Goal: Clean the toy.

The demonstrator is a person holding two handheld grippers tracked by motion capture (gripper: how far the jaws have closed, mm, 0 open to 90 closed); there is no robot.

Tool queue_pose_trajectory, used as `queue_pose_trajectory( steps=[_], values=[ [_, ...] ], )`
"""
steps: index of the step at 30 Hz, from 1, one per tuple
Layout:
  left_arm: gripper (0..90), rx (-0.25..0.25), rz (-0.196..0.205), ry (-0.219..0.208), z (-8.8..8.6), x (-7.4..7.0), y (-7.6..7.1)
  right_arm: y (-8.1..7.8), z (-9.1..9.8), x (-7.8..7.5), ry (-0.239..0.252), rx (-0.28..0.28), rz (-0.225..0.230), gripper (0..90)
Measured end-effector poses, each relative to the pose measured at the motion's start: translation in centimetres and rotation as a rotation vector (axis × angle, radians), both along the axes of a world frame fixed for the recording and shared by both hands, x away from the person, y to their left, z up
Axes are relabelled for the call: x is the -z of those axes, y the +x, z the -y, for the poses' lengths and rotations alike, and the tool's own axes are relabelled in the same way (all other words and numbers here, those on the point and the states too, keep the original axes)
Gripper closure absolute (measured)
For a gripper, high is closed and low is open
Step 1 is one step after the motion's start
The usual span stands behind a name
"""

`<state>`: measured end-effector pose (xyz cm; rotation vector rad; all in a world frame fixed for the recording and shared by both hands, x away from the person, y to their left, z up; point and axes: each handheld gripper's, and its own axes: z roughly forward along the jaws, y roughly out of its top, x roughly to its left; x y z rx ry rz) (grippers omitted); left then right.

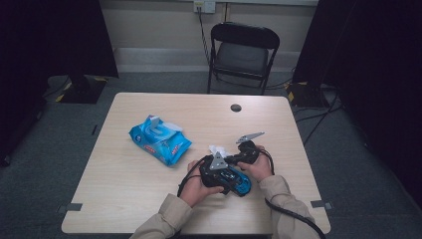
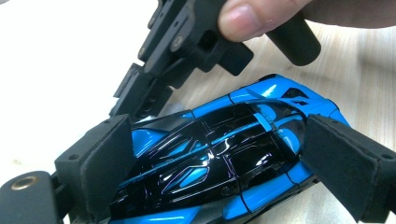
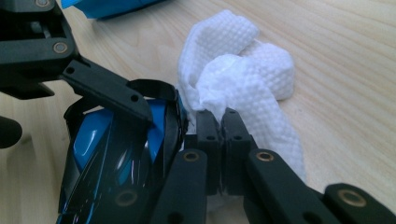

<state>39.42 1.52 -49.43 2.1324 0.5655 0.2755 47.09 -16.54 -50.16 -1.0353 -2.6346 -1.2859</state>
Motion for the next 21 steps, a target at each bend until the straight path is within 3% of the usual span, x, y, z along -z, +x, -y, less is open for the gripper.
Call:
queue_pose_trajectory(
  steps=[21],
  values=[
    [8.8,-0.004,0.008,0.006,-0.2,0.0,0.0,-2.3,3.7,-0.2,-0.006,-0.012,-0.012,88.4]
  ],
)
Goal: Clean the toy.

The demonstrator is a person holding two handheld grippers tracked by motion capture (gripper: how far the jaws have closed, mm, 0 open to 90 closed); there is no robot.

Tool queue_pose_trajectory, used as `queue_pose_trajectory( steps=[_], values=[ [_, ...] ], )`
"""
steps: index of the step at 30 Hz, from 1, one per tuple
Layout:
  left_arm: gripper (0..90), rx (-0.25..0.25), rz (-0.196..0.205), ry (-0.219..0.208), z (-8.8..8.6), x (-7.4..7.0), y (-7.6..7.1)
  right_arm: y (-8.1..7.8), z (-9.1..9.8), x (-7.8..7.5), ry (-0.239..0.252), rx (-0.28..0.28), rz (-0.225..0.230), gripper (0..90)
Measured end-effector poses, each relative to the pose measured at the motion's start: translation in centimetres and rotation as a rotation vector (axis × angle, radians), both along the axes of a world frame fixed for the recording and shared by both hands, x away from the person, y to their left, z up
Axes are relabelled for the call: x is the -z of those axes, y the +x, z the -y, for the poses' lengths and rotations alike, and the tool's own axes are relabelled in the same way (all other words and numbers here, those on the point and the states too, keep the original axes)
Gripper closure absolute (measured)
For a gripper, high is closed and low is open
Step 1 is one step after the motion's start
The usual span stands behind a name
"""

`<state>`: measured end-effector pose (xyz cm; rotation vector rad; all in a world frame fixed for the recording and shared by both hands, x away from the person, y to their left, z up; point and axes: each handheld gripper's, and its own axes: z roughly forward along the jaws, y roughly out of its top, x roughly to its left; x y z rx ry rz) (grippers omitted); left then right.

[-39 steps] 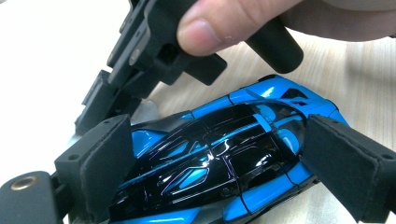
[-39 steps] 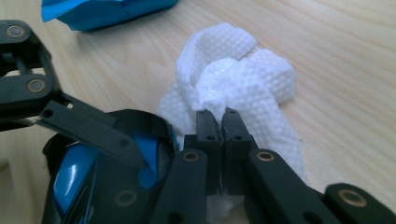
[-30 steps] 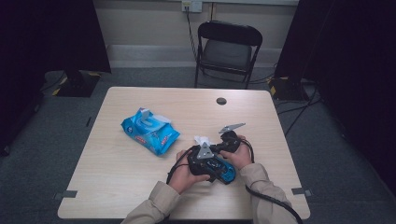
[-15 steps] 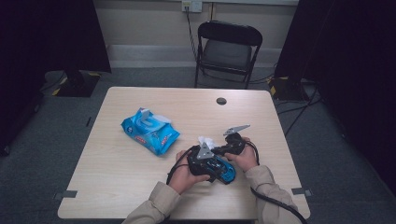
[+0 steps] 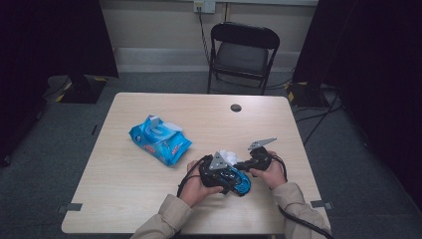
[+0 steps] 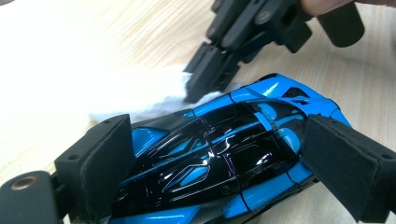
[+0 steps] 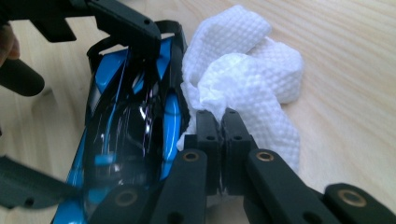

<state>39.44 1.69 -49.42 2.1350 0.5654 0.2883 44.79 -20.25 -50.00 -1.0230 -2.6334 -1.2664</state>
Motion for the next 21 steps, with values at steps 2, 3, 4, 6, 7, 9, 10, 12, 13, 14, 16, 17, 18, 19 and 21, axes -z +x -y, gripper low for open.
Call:
queue_pose_trajectory(
  steps=[2,3,4,6,7,9,10,12,13,14,16,17,18,19,21],
  values=[
    [8.8,0.0,0.0,0.0,0.0,0.0,0.0,-0.3,0.4,0.0,0.003,0.003,0.003,88.4],
    [8.8,-0.001,0.001,-0.002,0.0,0.0,0.0,-0.4,0.6,0.1,0.004,0.002,0.005,88.4],
    [8.8,-0.003,0.001,-0.002,0.0,0.0,0.0,-0.7,0.8,0.0,0.005,0.004,0.004,88.4],
    [8.8,-0.003,0.0,-0.001,0.0,0.0,0.0,-0.9,1.3,0.1,0.008,0.005,0.003,88.4],
    [8.8,-0.004,0.0,0.0,0.0,0.0,0.0,-1.1,1.5,0.1,0.009,0.009,0.001,88.4],
    [8.8,-0.004,-0.001,0.003,0.0,0.0,0.0,-1.4,2.0,0.1,0.009,0.008,0.004,88.4],
    [8.8,-0.005,0.0,0.0,0.0,0.0,0.0,-1.5,2.3,0.1,0.011,0.008,0.002,88.3],
    [8.8,-0.006,0.0,-0.001,0.1,0.0,0.0,-1.8,2.7,0.1,0.015,0.011,0.001,88.3],
    [8.8,-0.006,-0.001,0.0,0.1,0.0,0.0,-2.0,3.0,0.1,0.018,0.014,0.001,88.3],
    [8.8,-0.005,0.0,0.0,0.1,0.0,0.0,-2.2,3.2,0.1,0.018,0.013,0.006,88.3],
    [8.8,-0.005,-0.004,-0.001,0.1,0.0,0.0,-2.4,3.5,0.1,0.016,0.015,0.009,88.3],
    [8.8,-0.005,-0.004,-0.002,0.1,0.0,0.0,-2.6,3.6,0.1,0.015,0.015,0.011,88.3],
    [8.8,-0.004,-0.004,0.001,0.2,0.0,-0.1,-2.7,3.7,0.1,0.014,0.015,0.014,88.3],
    [8.8,-0.002,-0.007,0.0,0.2,0.0,-0.1,-2.8,3.8,0.1,0.016,0.016,0.015,88.3],
    [8.8,0.001,-0.006,0.002,0.2,-0.1,-0.1,-2.9,4.0,0.1,0.015,0.019,0.016,88.3]
  ],
)
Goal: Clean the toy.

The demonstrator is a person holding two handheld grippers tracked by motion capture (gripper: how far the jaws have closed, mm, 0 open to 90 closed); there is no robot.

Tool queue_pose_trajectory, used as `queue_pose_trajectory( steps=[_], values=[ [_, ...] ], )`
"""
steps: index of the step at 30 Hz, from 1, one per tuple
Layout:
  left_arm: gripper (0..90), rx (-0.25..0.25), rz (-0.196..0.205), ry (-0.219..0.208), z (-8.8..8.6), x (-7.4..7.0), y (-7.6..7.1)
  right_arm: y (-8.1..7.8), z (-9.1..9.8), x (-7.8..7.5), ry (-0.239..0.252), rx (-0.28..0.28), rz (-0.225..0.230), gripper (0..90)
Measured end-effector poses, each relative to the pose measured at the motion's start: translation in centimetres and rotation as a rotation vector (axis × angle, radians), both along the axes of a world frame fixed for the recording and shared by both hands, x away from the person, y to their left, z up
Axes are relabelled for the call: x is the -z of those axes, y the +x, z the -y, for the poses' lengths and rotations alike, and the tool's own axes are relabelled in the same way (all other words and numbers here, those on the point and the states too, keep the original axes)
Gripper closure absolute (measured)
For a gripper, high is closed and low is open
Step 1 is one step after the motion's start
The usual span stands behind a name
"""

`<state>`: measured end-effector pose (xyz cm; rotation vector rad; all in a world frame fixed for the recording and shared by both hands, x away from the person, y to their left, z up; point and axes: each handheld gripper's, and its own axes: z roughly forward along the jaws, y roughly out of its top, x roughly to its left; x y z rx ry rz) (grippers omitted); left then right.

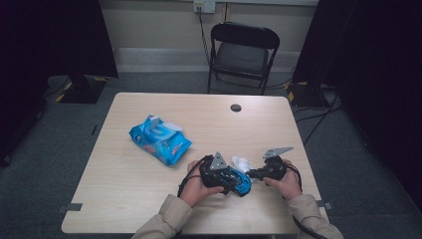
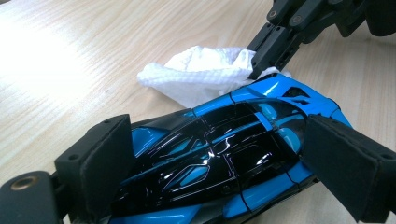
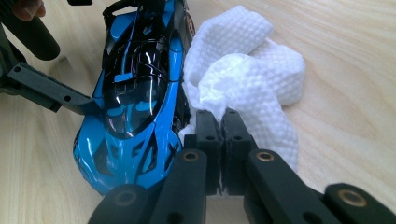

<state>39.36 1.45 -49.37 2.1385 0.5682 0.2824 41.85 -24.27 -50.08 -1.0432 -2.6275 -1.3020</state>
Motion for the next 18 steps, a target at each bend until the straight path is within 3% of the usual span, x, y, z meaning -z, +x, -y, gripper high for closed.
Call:
queue_pose_trajectory(
  steps=[13,18],
  values=[
    [8.9,-0.004,-0.008,0.008,0.2,-0.1,-0.1,-0.7,1.6,-0.3,-0.016,-0.002,-0.022,88.3],
    [8.9,-0.003,-0.002,0.0,0.2,0.0,-0.1,-0.5,2.1,-1.0,-0.01,0.023,-0.01,88.3]
  ],
)
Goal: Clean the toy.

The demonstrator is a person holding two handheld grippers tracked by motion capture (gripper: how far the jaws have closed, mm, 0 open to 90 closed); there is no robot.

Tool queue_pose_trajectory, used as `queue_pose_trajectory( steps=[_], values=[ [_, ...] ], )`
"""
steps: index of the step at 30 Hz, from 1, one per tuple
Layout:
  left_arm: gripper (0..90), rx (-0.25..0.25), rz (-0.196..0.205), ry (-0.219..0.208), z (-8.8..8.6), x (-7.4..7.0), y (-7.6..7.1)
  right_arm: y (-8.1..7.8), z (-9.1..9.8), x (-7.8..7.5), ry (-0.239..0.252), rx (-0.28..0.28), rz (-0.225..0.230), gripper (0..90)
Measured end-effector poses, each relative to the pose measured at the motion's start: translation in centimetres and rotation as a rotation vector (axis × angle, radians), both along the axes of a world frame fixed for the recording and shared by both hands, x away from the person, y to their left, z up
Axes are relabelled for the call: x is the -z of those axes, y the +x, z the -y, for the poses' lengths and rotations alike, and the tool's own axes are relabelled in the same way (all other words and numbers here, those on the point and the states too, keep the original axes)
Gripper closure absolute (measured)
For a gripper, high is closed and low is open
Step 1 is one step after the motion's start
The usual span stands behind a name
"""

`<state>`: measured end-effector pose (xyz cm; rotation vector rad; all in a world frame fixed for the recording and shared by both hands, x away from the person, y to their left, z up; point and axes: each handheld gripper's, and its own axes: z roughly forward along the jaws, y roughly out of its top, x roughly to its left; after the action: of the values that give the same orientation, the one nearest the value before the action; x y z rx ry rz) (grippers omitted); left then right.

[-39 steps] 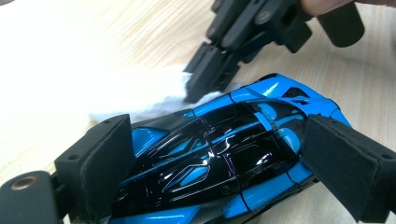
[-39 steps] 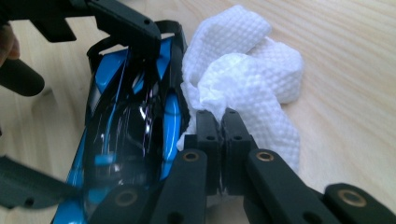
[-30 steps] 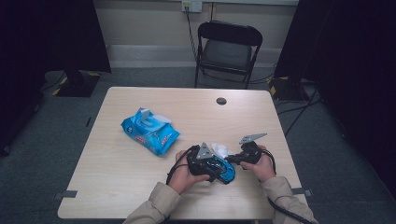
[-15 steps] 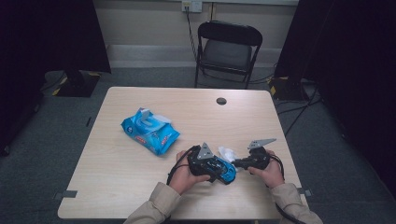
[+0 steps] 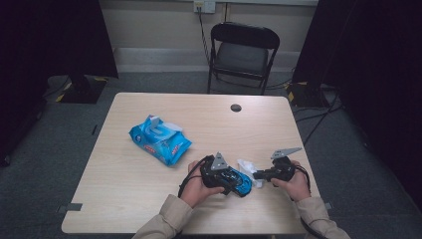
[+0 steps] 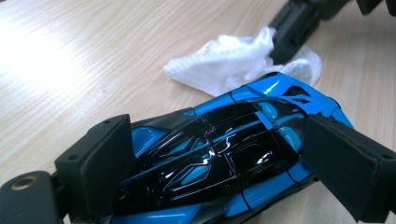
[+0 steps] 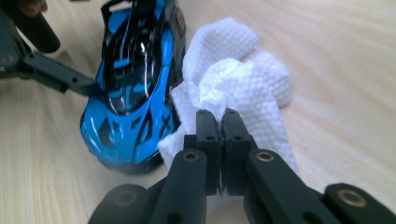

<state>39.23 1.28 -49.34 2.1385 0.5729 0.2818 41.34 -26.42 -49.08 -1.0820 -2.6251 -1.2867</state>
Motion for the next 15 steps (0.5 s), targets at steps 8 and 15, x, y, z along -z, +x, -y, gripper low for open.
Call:
queue_pose_trajectory(
  steps=[8,15],
  values=[
    [8.9,0.006,-0.002,-0.006,0.1,0.0,0.0,2.1,-0.1,-1.9,0.084,0.084,0.042,88.4],
    [8.9,0.008,-0.001,-0.004,0.1,0.0,0.0,4.8,-3.1,-2.3,0.099,0.091,0.03,88.3]
  ],
)
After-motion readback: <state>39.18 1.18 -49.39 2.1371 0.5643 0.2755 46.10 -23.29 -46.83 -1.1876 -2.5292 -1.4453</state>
